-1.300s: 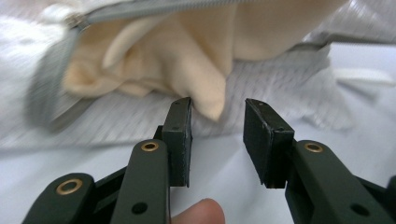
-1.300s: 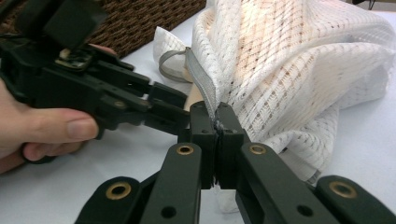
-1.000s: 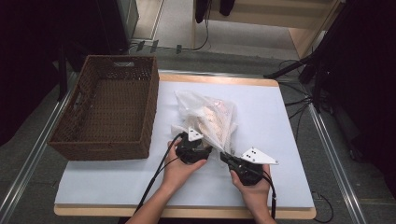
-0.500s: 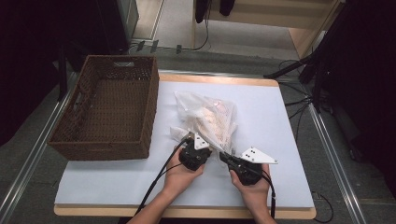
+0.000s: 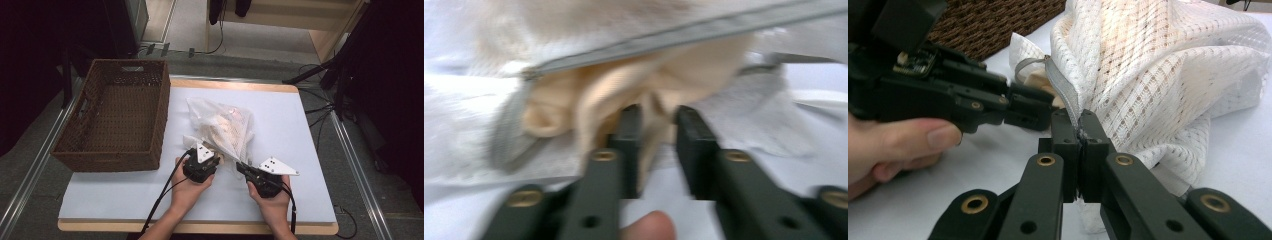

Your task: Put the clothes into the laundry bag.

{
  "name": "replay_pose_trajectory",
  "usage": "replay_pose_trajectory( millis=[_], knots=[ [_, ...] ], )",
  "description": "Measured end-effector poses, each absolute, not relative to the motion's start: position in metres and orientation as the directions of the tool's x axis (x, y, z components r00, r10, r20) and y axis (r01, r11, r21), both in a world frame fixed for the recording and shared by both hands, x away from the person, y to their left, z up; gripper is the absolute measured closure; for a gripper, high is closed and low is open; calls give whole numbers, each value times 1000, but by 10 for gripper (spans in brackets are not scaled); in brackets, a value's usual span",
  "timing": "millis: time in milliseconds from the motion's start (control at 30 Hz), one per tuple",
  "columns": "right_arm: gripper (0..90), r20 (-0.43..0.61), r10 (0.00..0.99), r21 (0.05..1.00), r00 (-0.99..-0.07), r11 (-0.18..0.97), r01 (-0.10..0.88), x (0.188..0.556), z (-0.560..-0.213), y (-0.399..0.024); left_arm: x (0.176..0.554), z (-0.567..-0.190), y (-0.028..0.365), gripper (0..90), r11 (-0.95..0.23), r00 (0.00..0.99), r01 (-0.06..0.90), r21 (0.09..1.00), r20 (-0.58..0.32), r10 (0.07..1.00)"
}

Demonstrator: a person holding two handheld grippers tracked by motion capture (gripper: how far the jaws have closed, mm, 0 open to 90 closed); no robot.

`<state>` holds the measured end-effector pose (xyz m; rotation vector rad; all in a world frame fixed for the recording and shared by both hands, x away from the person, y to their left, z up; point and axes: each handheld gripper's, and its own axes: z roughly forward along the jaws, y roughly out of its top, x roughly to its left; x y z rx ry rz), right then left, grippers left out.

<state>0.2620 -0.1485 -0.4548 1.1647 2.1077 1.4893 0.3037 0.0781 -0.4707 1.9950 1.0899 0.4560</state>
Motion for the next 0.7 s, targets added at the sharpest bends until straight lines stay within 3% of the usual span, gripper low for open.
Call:
replay_pose_trajectory(
  millis=[33, 133, 333, 400, 433, 467, 533, 700],
  knots=[
    [891, 197, 759, 889, -621, 129, 440, 262, -455, -149, 303, -471, 79, 610, -303, 548, 528, 793, -45, 835],
    [891, 200, 760, 889, -619, 125, 440, 263, -455, -150, 298, -470, 80, 501, -310, 529, 511, 802, -8, 849],
    [891, 198, 761, 892, -618, 122, 436, 263, -453, -151, 297, -471, 83, 475, -286, 522, 542, 790, -49, 851],
    [890, 200, 760, 893, -618, 117, 434, 264, -452, -152, 303, -471, 79, 626, -298, 546, 569, 766, -81, 834],
    [891, 200, 759, 892, -619, 120, 436, 264, -451, -152, 306, -471, 76, 626, -307, 560, 578, 756, -93, 823],
    [891, 198, 756, 894, -623, 121, 431, 264, -451, -151, 310, -471, 72, 775, -311, 578, 585, 749, -116, 808],
    [891, 201, 753, 892, -627, 123, 434, 263, -451, -149, 315, -471, 67, 900, -300, 586, 601, 741, -153, 795],
    [891, 195, 748, 892, -635, 134, 431, 261, -452, -144, 321, -463, 55, 900, -196, 637, 575, 795, -283, 717]
  ],
)
